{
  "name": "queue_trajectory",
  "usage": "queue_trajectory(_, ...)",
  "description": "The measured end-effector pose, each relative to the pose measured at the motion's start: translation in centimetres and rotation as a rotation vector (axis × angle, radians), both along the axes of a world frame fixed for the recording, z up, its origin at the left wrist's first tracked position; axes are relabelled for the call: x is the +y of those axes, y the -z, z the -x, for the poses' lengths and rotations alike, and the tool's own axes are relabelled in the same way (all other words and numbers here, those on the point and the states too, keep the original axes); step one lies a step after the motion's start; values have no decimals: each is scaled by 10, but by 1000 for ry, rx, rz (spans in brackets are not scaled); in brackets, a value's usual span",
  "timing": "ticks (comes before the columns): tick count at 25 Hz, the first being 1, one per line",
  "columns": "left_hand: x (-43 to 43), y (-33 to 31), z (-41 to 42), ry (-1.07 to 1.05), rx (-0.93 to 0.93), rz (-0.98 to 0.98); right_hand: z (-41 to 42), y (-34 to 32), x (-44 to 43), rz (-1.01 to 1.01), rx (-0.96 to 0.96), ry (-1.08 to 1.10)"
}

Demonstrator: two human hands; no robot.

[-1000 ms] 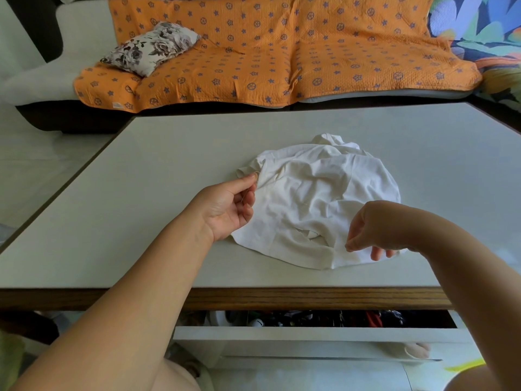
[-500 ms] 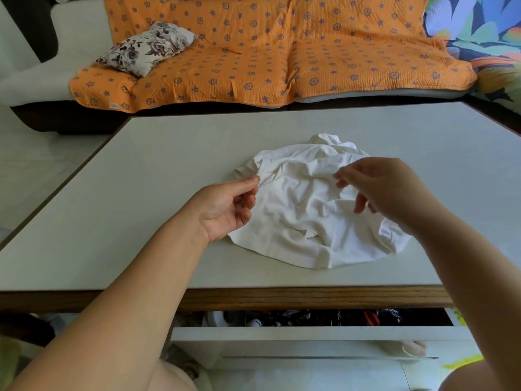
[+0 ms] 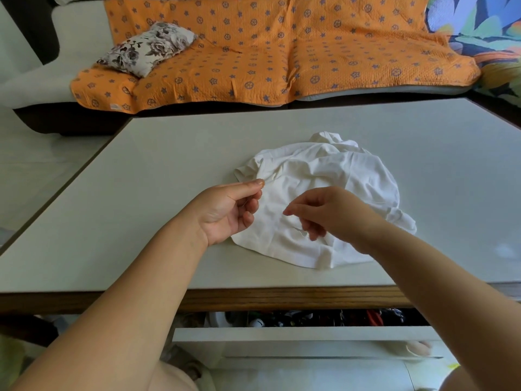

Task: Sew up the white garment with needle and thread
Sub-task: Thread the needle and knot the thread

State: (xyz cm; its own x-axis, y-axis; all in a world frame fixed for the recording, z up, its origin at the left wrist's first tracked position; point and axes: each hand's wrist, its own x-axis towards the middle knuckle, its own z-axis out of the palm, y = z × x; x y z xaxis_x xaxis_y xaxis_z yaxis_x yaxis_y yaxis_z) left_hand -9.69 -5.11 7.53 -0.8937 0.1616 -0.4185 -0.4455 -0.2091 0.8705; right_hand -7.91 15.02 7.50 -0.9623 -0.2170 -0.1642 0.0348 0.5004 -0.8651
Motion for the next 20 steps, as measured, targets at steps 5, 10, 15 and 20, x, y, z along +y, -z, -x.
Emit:
queue_trajectory(5,0,0,2,-5,-9,-9,2,-7,20,-221,35,-49)
queue_trajectory(10,-2,1,3,-25,-11,-10,4,-16,47,-369,11,-55)
queue_trajectory(15,-6,3,5,-32,-16,4,4,-24,64,-414,-45,-34)
queue_trajectory(20,-9,2,6,-46,-14,29,4,-30,75,-461,-77,-15)
